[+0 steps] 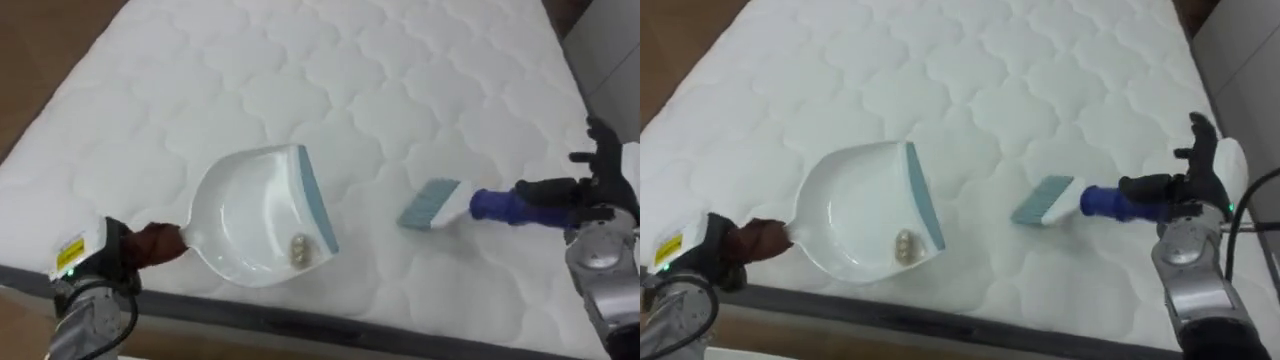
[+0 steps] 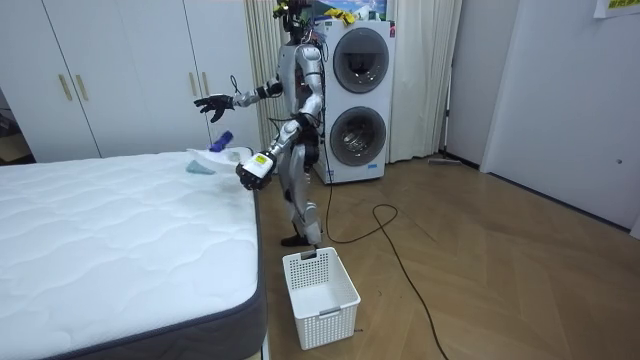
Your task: Clean bed
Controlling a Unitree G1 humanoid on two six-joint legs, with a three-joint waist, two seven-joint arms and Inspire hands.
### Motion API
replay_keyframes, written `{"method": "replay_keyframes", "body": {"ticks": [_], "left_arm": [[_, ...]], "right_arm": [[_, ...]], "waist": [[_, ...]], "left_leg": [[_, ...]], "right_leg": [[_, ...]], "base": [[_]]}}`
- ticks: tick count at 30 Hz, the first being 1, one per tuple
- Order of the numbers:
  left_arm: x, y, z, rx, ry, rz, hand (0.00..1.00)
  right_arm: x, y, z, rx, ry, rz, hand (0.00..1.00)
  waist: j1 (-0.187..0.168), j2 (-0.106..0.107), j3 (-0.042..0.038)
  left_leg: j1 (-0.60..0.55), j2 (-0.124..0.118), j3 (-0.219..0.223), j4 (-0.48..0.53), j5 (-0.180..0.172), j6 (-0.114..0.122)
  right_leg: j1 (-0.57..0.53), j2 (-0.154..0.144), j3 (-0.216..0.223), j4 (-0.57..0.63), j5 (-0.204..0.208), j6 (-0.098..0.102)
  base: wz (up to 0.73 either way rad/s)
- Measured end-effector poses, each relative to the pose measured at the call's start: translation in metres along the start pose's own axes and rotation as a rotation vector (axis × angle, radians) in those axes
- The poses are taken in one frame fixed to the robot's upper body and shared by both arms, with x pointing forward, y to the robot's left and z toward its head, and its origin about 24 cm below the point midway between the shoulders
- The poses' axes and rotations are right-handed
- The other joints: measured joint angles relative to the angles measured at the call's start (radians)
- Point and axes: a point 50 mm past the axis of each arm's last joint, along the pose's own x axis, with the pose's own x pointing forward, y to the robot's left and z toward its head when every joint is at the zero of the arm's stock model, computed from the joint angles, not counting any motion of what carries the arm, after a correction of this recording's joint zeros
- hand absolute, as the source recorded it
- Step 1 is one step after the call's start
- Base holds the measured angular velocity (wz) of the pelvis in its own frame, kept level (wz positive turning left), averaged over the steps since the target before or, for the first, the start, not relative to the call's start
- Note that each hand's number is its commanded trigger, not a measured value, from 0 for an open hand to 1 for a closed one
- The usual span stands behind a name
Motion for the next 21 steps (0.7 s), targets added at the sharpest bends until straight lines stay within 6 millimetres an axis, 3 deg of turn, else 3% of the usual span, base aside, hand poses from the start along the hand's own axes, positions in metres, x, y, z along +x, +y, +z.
{"method": "replay_keyframes", "body": {"ticks": [4,7,9,11,13,16,17,21], "left_arm": [[-0.004,-0.009,-0.004,-0.154,0.044,-0.08,1.0],[-0.01,-0.02,-0.008,-0.236,0.067,-0.153,1.0],[-0.014,-0.026,-0.007,-0.278,0.068,-0.2,1.0],[-0.017,-0.033,-0.006,-0.324,0.069,-0.259,1.0],[-0.018,-0.035,-0.002,-0.348,0.055,-0.286,1.0],[-0.021,-0.04,0.002,-0.398,0.05,-0.331,1.0],[-0.022,-0.041,0.002,-0.416,0.046,-0.341,1.0],[-0.023,-0.034,0.008,-0.434,0.007,-0.323,1.0]], "right_arm": [[-0.001,0.0,-0.003,0.02,0.031,0.008,0.0],[-0.006,-0.002,-0.014,0.014,0.059,0.0,0.0],[-0.009,-0.006,-0.022,0.009,0.082,-0.023,0.0],[-0.014,-0.007,-0.031,-0.005,0.104,-0.032,0.0],[-0.019,-0.007,-0.04,-0.016,0.127,-0.03,0.0],[-0.02,-0.007,-0.042,-0.019,0.133,-0.029,0.0],[-0.021,-0.007,-0.042,-0.02,0.135,-0.027,0.0],[-0.026,0.0,-0.032,0.002,0.098,0.0,0.0]], "waist": [[0.003,0.003,-0.0029],[-0.022,0.006,-0.0045],[-0.027,0.007,-0.0042],[-0.046,0.017,-0.0042],[-0.058,0.02,-0.0039],[-0.054,0.048,0.0019],[-0.049,0.06,-0.0012],[-0.027,0.069,-0.0064]], "left_leg": [[0.009,0.005,-0.008,0.0,-0.005,-0.01],[0.009,0.009,-0.009,0.016,-0.008,-0.015],[0.008,0.018,0.037,0.021,-0.008,-0.015],[-0.013,0.043,0.13,0.053,-0.008,-0.014],[-0.014,0.061,0.189,0.055,-0.008,-0.015],[-0.014,0.059,0.177,0.06,-0.008,-0.015],[-0.012,0.057,0.177,0.058,-0.008,-0.016],[-0.004,0.051,0.181,0.045,-0.004,-0.021]], "right_leg": [[0.016,0.004,-0.009,0.005,-0.016,-0.005],[0.049,-0.007,-0.066,0.012,-0.039,-0.005],[0.052,-0.021,-0.087,0.037,-0.061,-0.003],[0.07,-0.036,-0.15,0.042,-0.083,-0.001],[0.081,-0.043,-0.185,0.047,-0.098,0.003],[0.098,-0.051,-0.219,0.056,-0.109,0.003],[0.1,-0.054,-0.221,0.06,-0.113,0.005],[0.104,-0.067,-0.246,0.077,-0.123,0.002]], "base": [[0.11],[0.48],[0.6],[0.71],[0.72],[0.34],[0.23],[0.11]]}}
